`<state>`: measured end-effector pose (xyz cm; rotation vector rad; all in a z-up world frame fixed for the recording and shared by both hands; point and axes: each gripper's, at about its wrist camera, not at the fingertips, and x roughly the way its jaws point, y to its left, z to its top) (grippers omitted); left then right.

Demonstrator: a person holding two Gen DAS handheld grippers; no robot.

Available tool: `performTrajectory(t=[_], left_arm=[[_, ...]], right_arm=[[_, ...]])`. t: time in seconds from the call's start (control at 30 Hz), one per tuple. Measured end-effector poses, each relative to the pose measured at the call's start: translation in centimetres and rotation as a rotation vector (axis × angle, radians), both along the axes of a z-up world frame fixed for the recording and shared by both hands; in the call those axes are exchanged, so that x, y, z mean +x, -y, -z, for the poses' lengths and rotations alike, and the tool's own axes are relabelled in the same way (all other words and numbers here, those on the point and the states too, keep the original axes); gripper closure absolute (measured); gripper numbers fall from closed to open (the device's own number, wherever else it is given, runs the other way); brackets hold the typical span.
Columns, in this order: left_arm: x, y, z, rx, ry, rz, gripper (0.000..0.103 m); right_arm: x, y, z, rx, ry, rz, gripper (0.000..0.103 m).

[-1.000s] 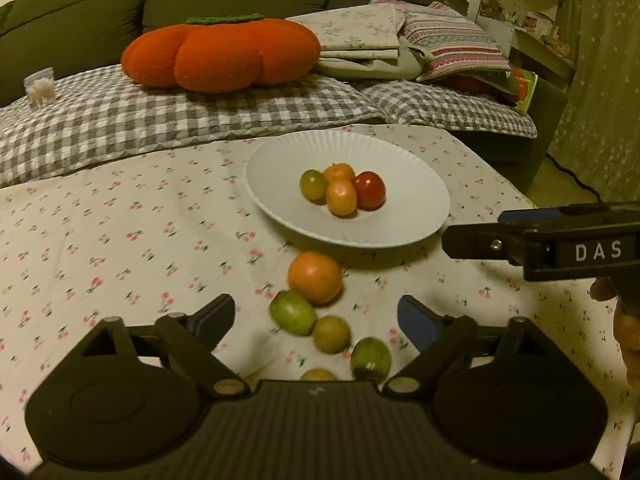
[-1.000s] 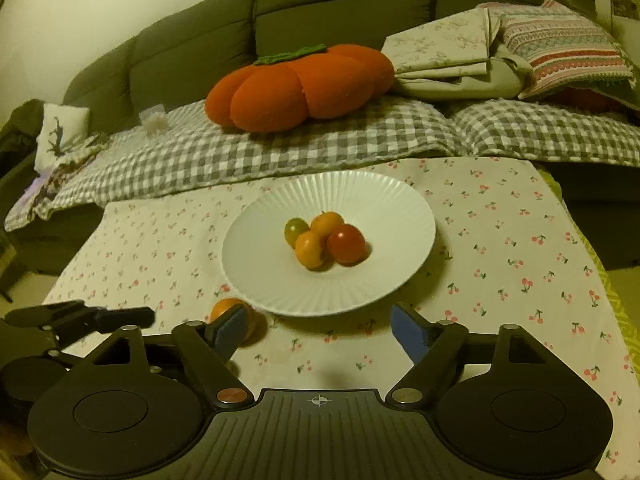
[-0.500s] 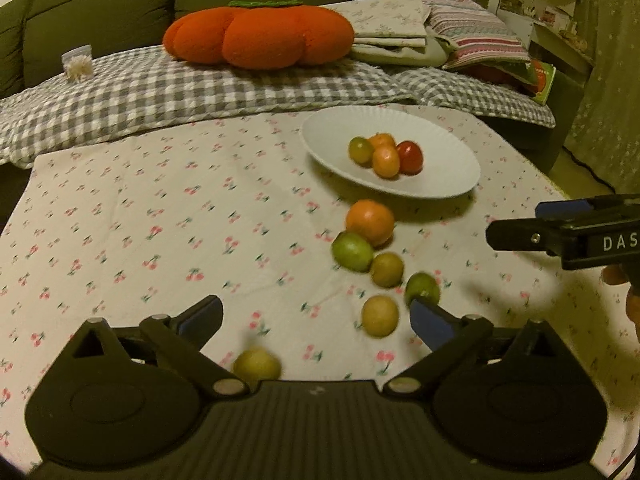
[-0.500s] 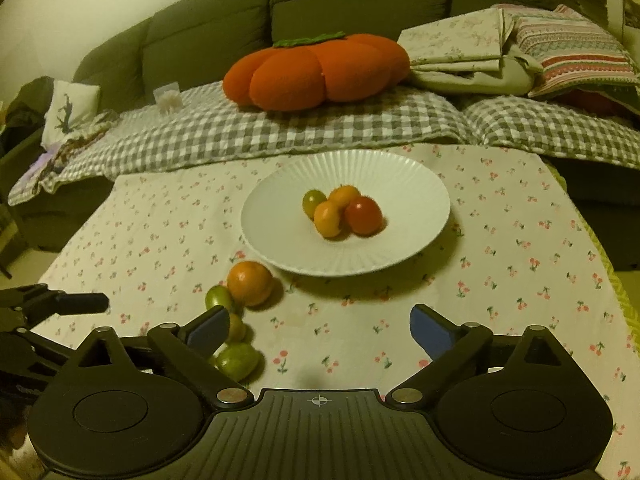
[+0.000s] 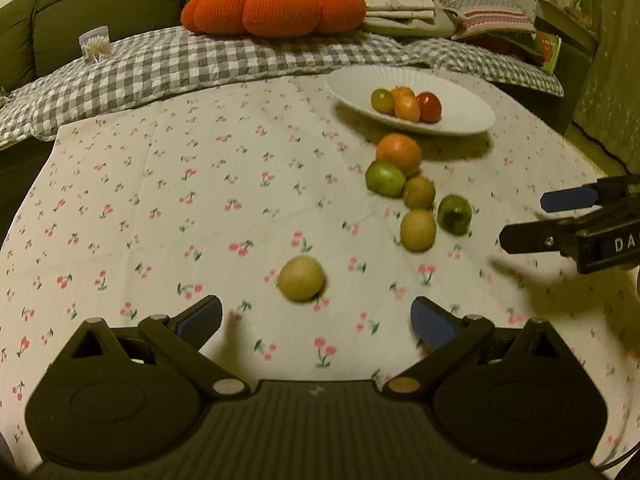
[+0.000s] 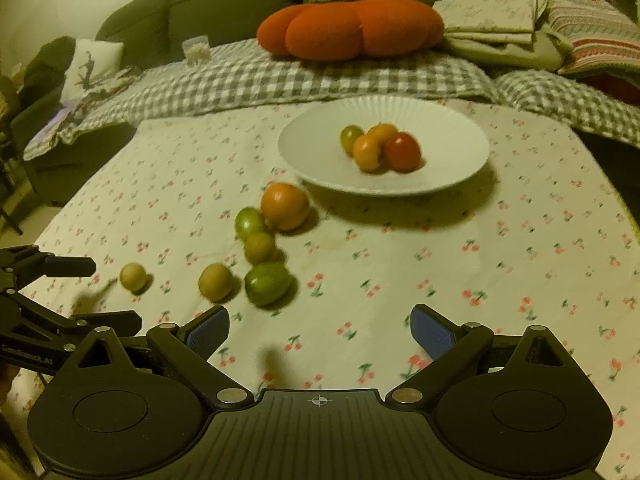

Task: Organize fruits
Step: 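Withdraw both open tools from the plate toward the remaining fruits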

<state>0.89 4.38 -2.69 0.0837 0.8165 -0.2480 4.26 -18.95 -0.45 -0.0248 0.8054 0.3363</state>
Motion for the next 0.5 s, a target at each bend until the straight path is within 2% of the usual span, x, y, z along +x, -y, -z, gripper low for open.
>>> performTrajectory(t=[0.23,0.5], left_arm=[[-0.5,-0.3,1.2,0.000,-0.013,0.003,0.003],[-0.6,-0.2,1.4,-0.017,0.026,0.015,0.008]], right_arm=[[-0.1,-1.0,1.8,-0.008,-0.033,-0.015,0.005],[-0.3,-2.1,2.7,-0.059,0.029,-0.047,0.001]])
